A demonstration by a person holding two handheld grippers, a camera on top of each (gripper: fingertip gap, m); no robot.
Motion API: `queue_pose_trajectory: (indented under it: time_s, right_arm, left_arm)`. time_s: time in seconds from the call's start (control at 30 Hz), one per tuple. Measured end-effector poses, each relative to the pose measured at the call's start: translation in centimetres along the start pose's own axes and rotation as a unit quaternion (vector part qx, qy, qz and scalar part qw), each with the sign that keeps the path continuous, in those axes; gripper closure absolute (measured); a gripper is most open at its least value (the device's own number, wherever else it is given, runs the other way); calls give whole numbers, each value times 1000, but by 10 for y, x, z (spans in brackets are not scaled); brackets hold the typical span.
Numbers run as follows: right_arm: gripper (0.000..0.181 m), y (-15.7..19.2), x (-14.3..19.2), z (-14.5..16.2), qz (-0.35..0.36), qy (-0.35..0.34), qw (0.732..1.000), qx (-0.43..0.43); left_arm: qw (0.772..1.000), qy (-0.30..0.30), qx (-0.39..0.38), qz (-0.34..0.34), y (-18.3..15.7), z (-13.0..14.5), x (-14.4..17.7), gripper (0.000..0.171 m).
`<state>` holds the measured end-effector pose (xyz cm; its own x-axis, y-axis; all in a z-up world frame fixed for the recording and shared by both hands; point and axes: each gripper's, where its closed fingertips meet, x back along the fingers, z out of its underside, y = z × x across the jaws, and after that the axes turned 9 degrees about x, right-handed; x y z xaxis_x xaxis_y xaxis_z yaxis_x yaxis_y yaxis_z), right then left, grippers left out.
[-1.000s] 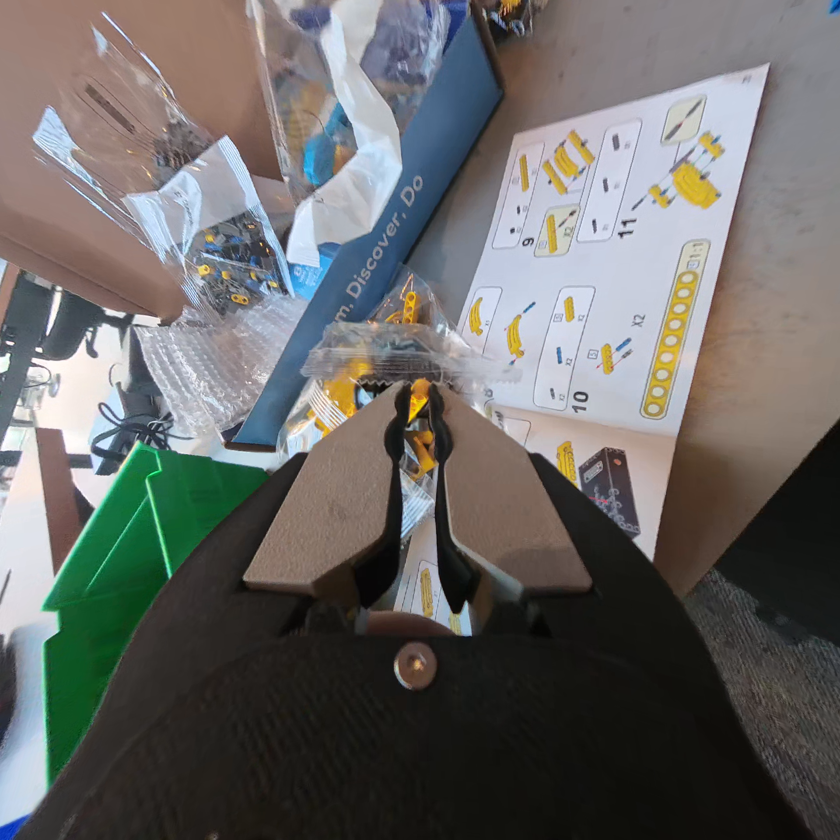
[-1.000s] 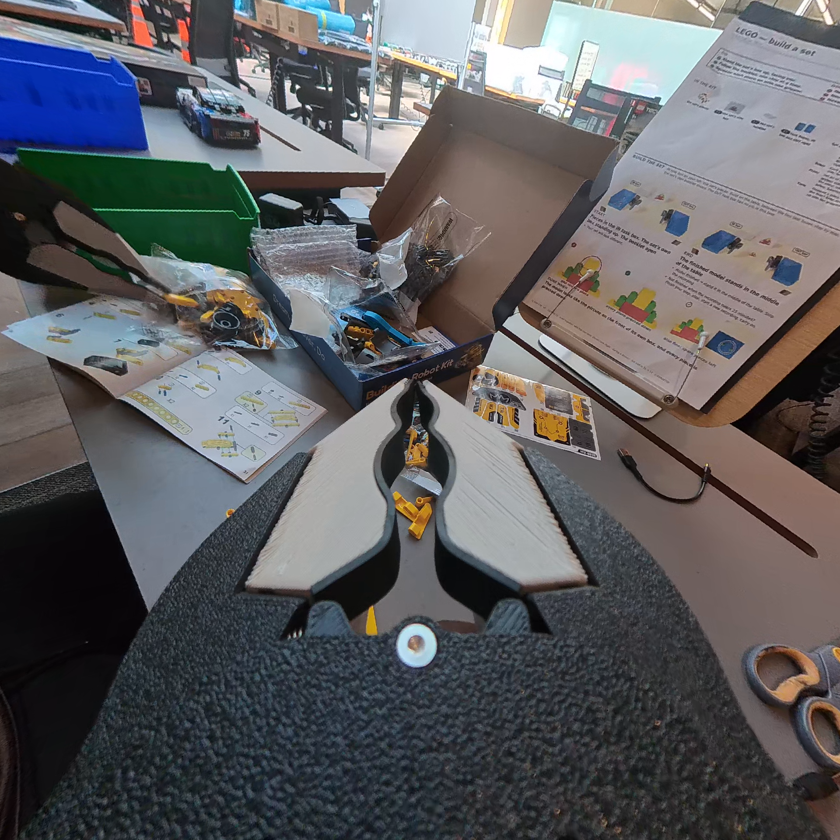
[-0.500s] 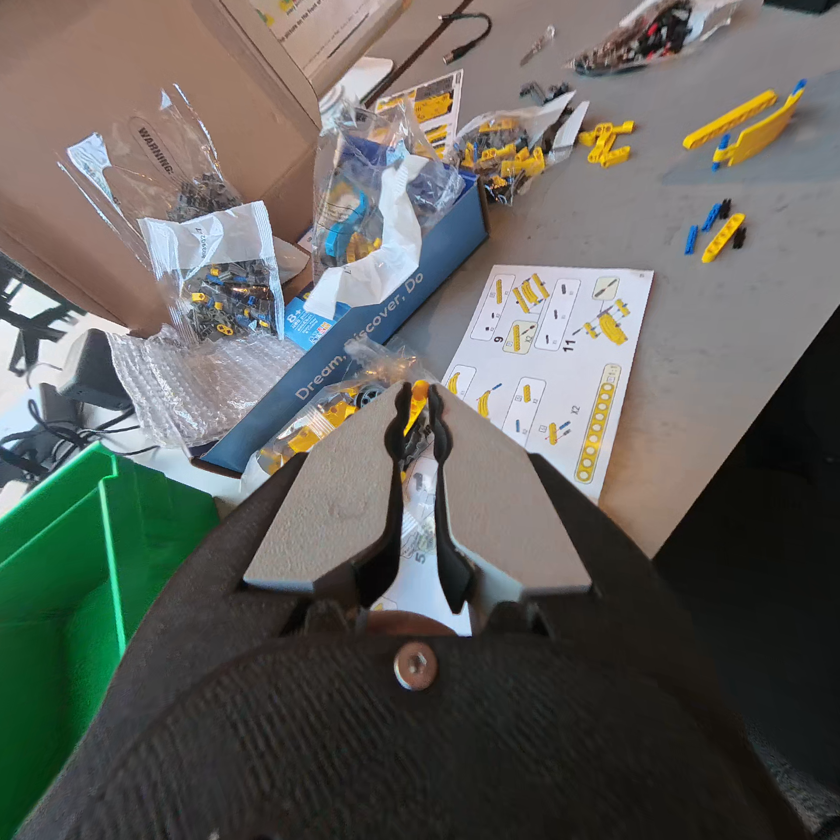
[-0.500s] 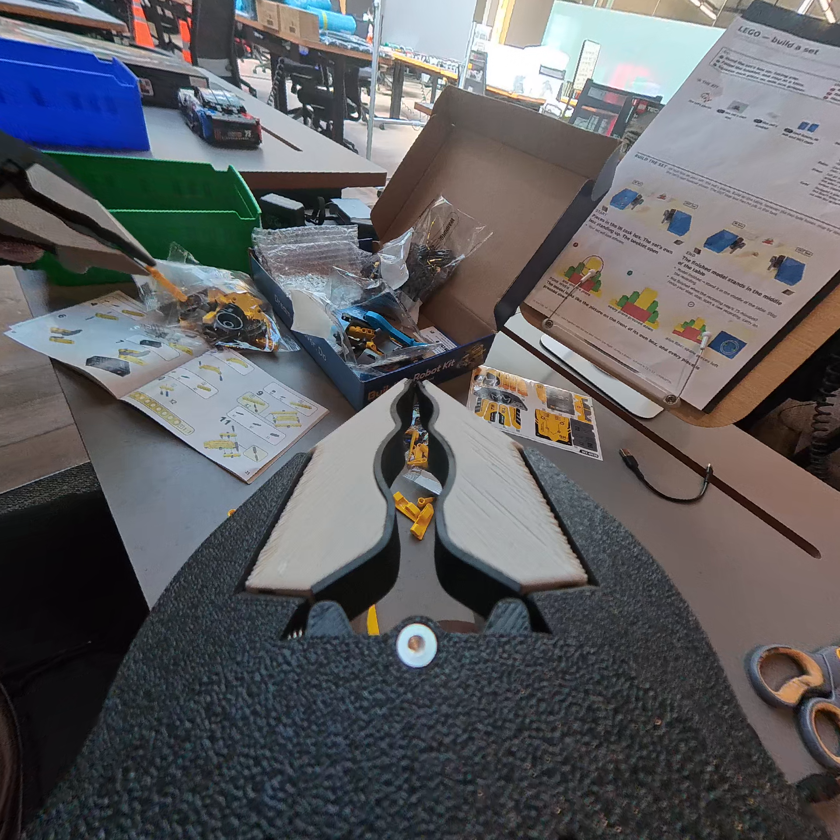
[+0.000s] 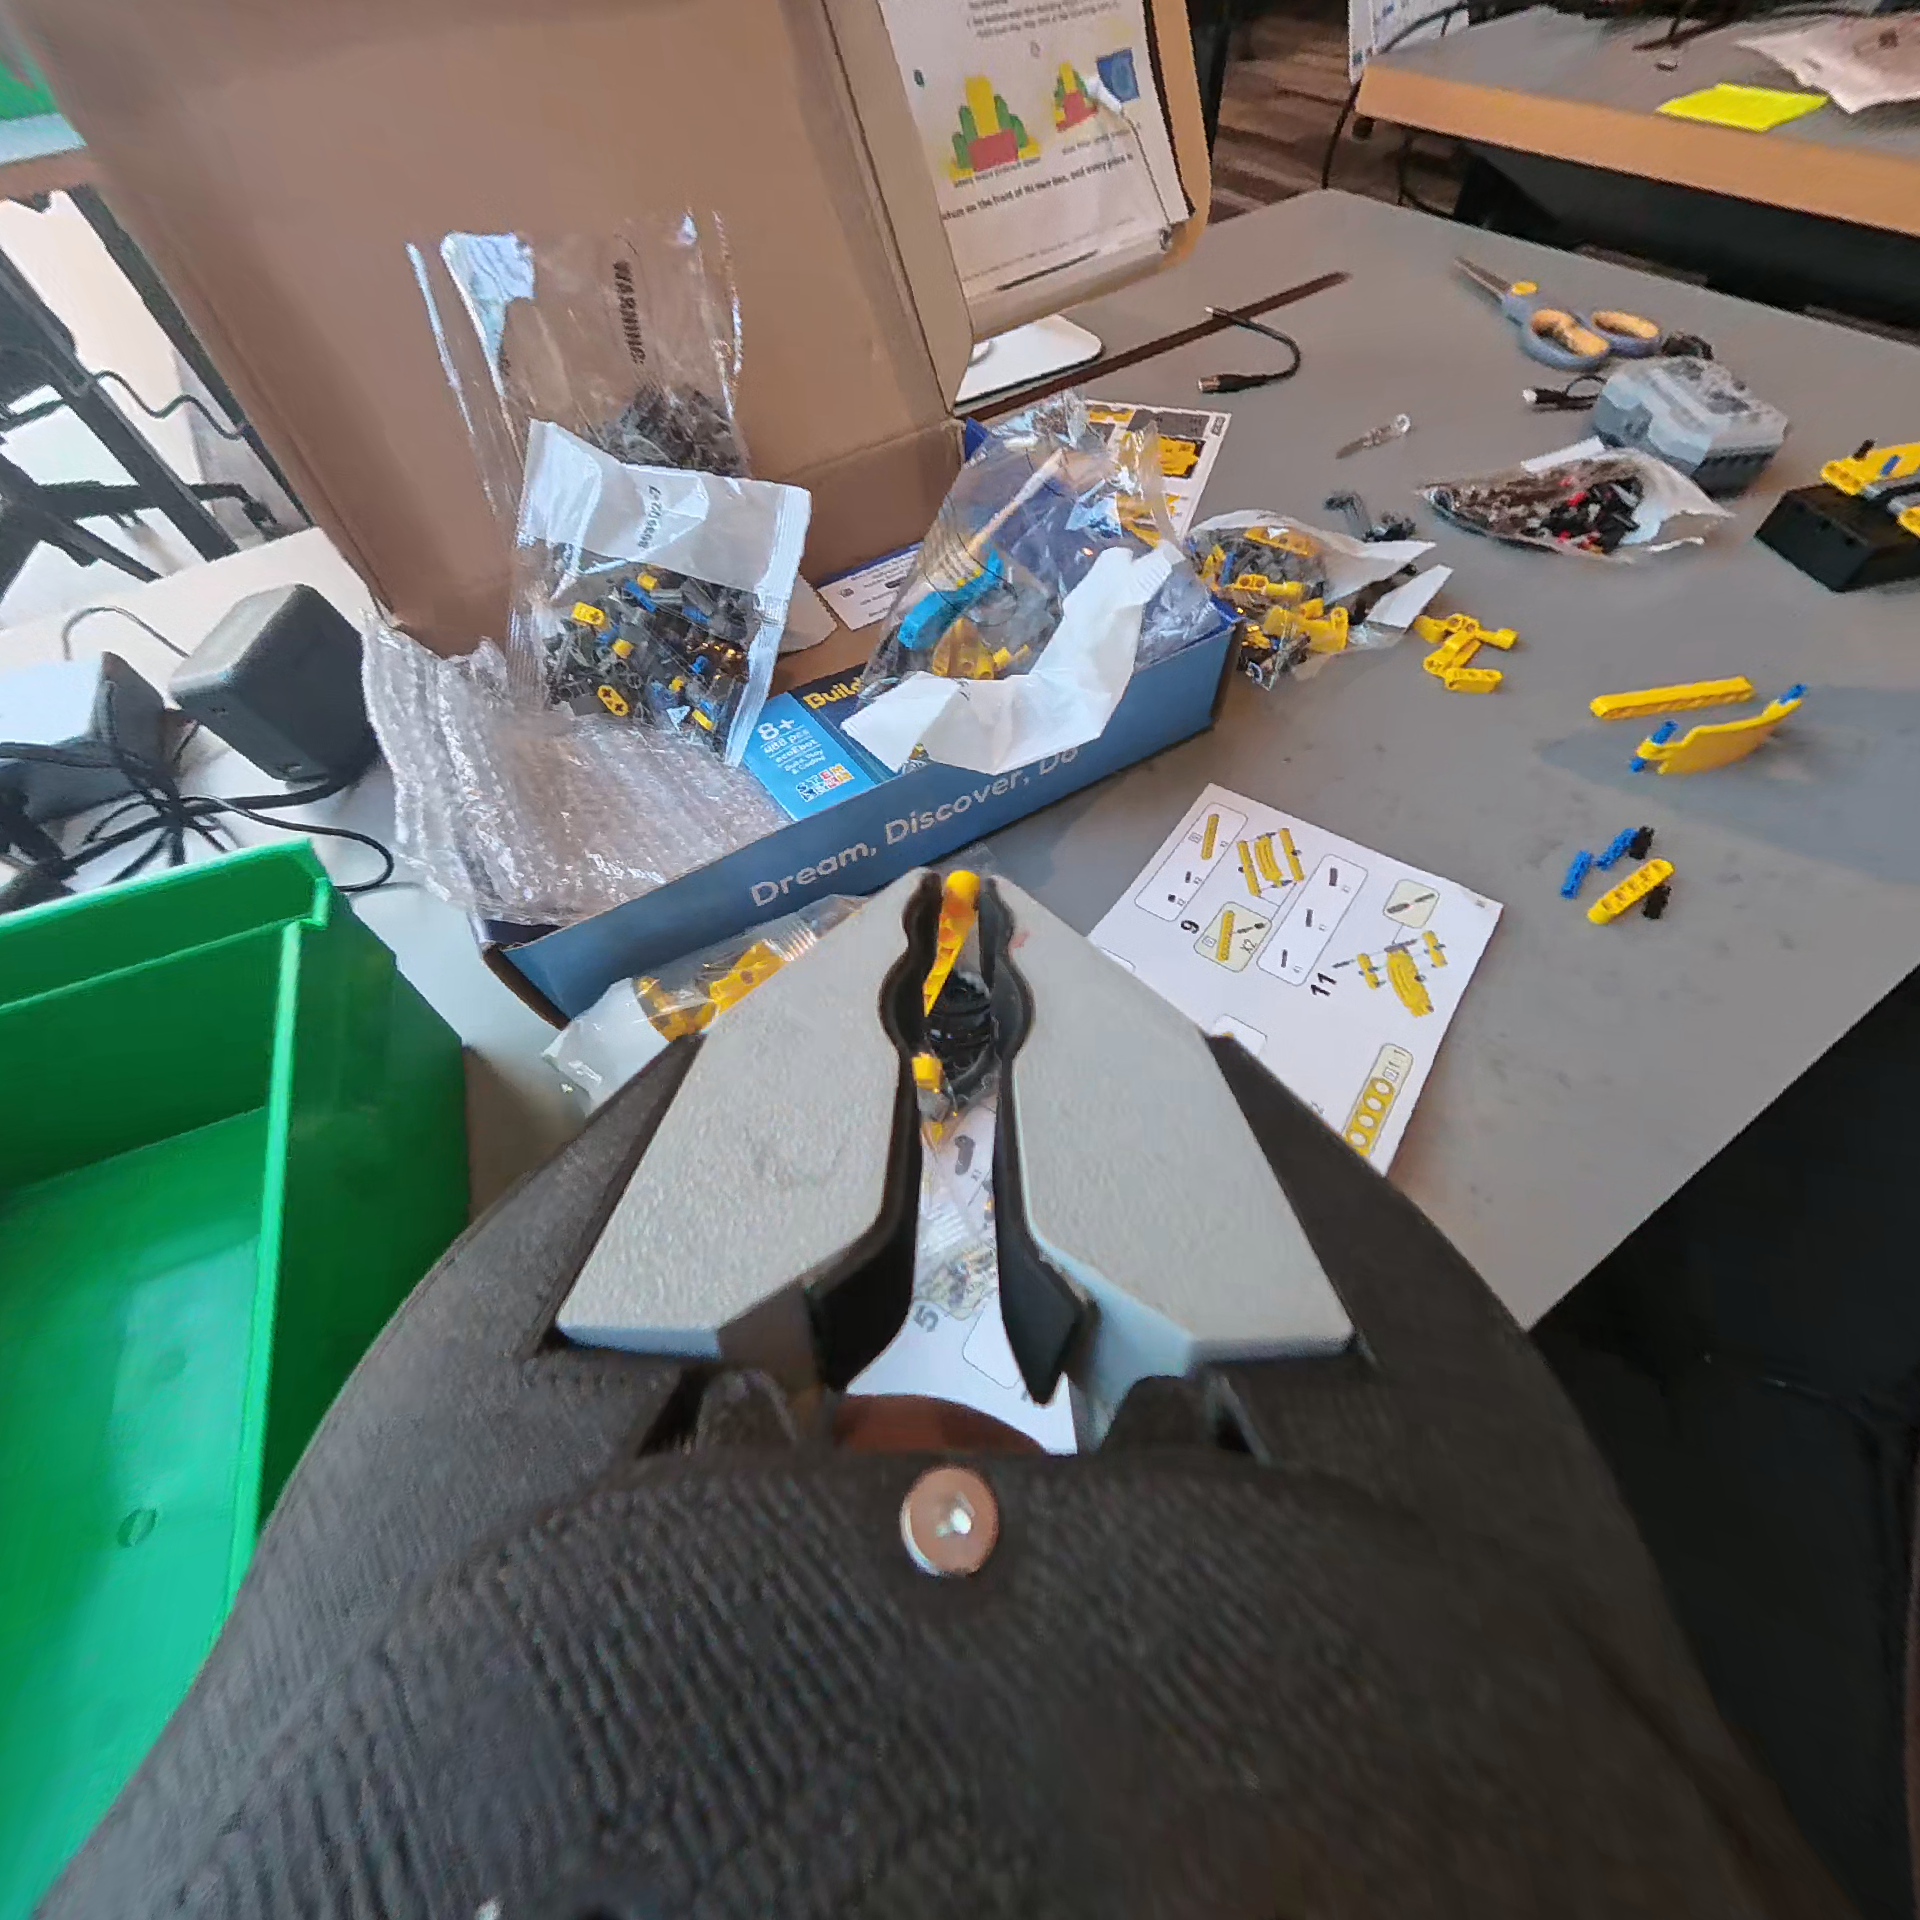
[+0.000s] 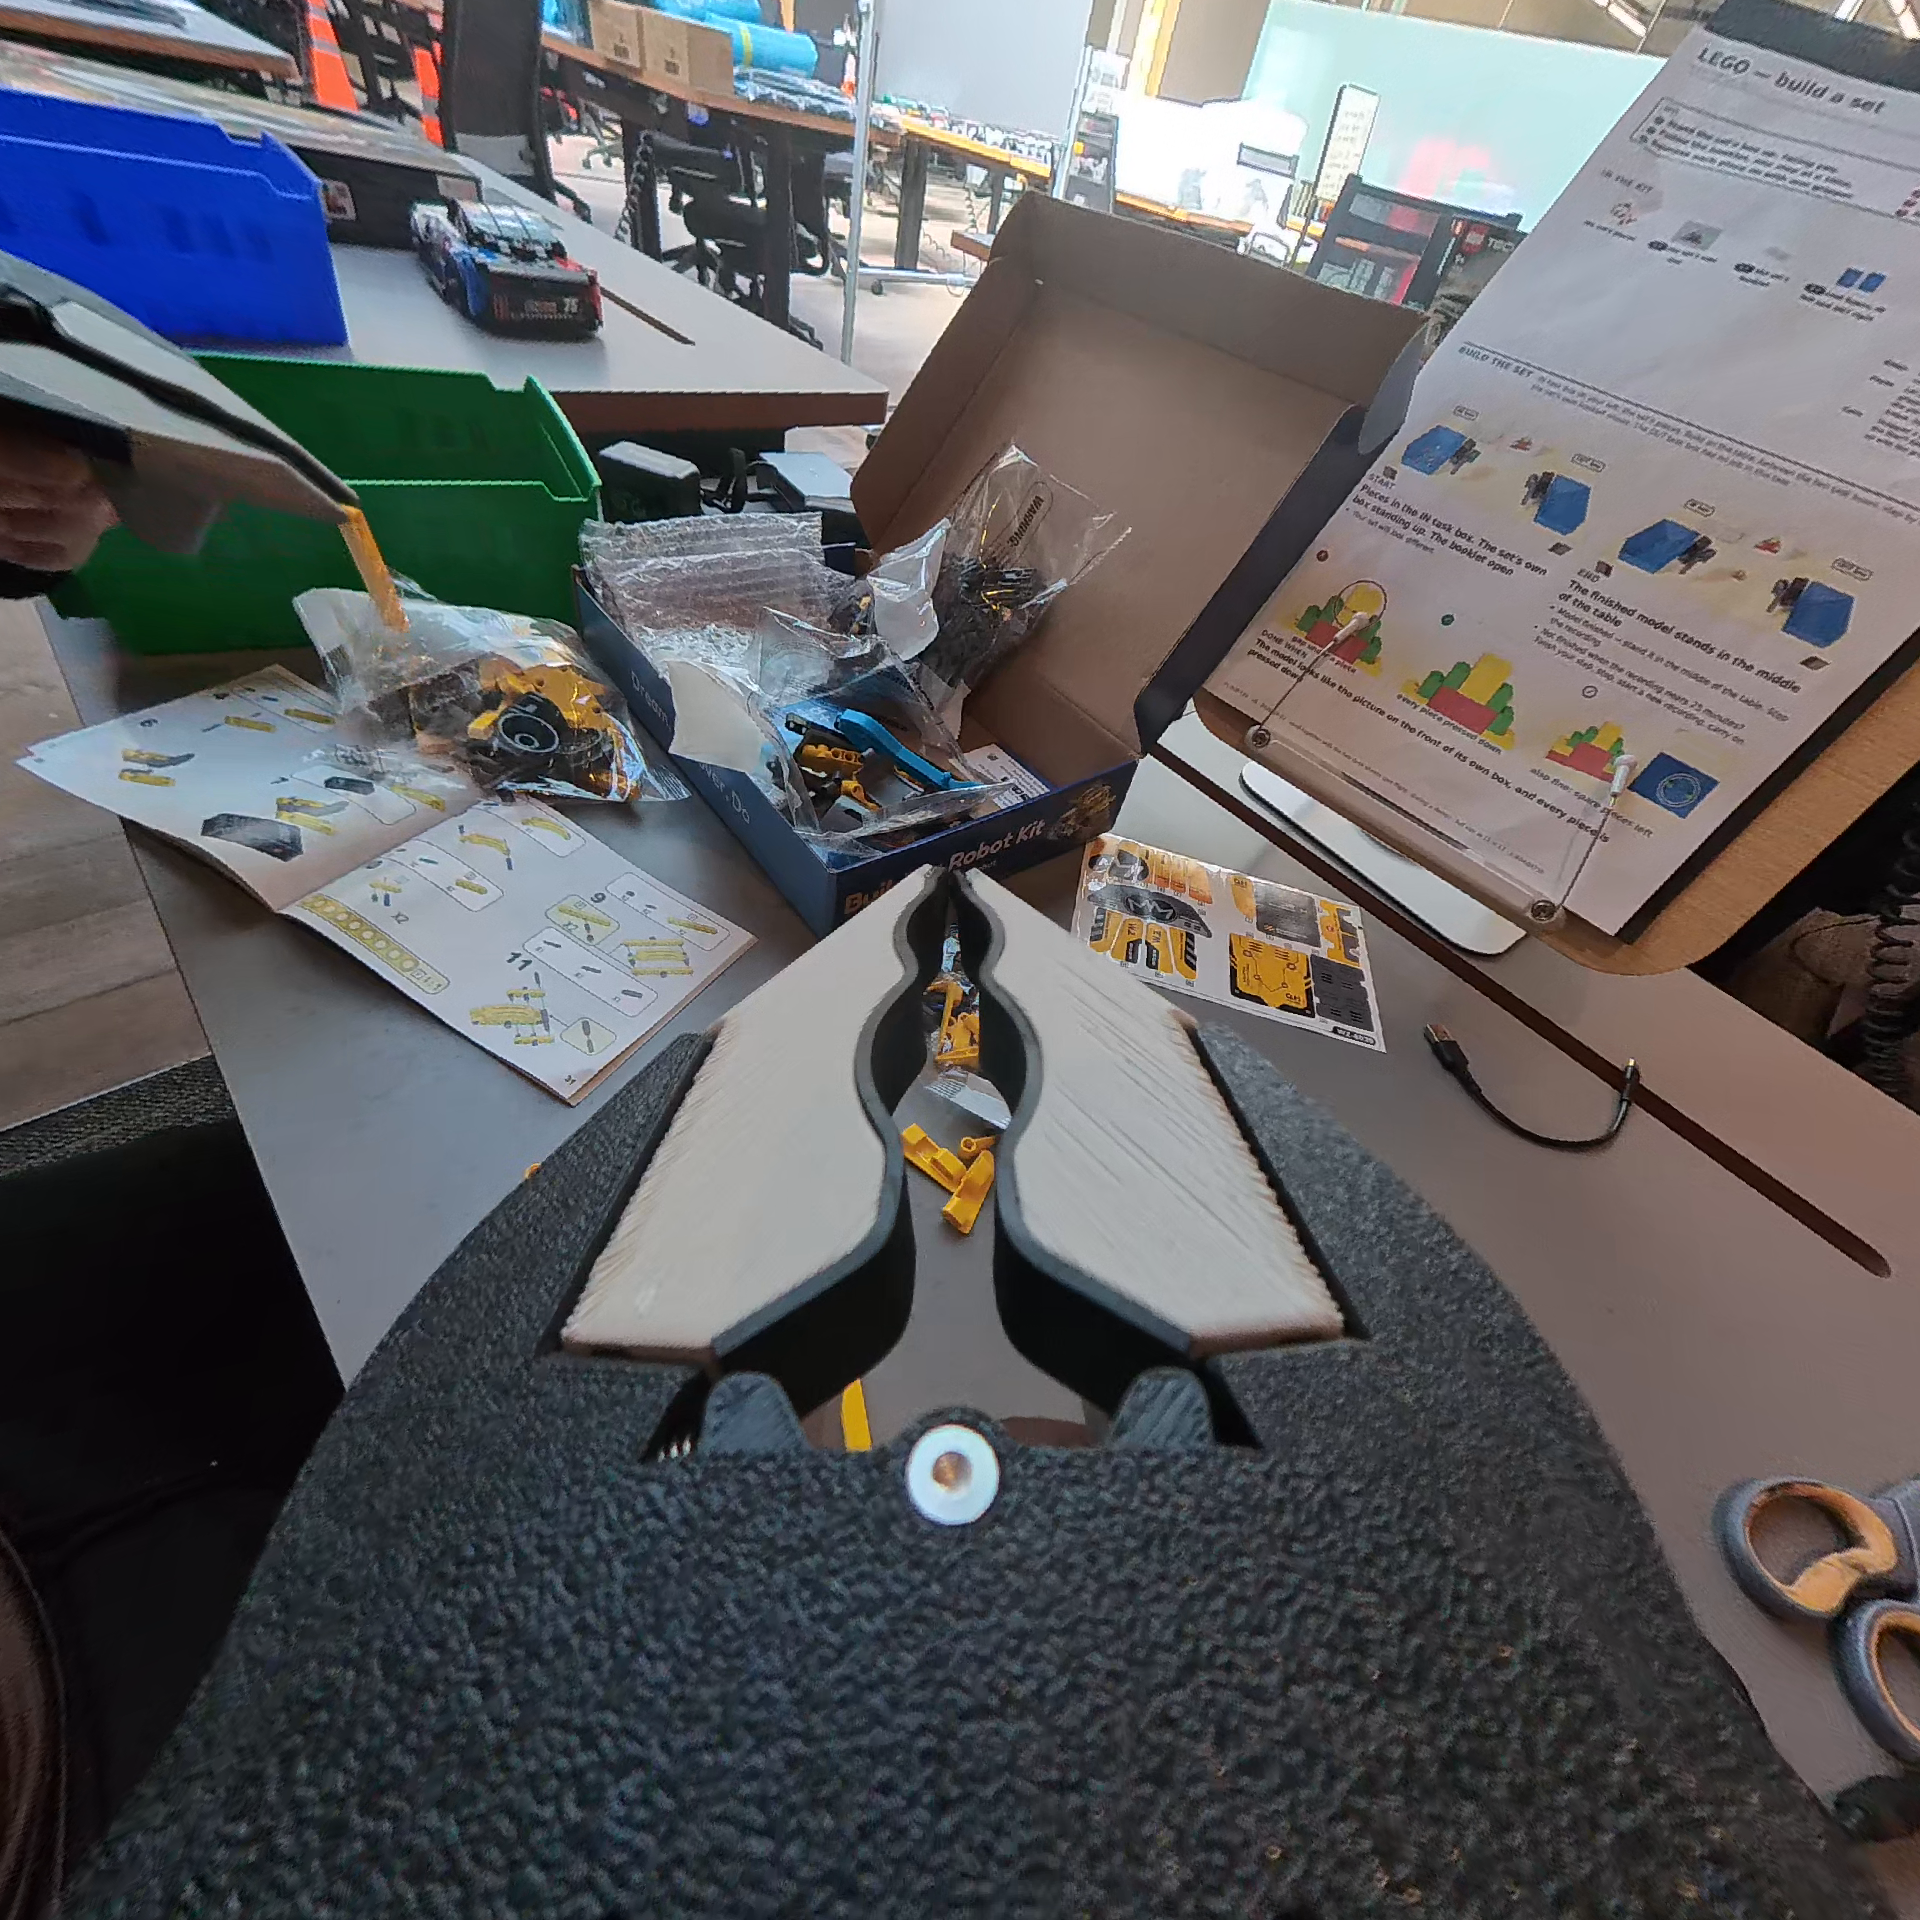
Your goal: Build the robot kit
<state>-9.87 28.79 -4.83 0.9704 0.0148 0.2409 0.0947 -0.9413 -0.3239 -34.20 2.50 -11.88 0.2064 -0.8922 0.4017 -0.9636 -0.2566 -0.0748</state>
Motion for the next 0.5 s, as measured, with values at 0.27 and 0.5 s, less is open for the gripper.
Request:
queue_pose_trajectory:
  time_s: [0.27, 0.5]
  right_arm:
    - [175, 26, -10, 1, -57, 0, 998, -1]
    - [155, 96, -23, -20, -166, -39, 985, 19]
  left_arm:
    - [992, -112, -51, -15, -22, -51, 25, 168]
    - [930, -253, -130, 232, -160, -85, 38, 168]
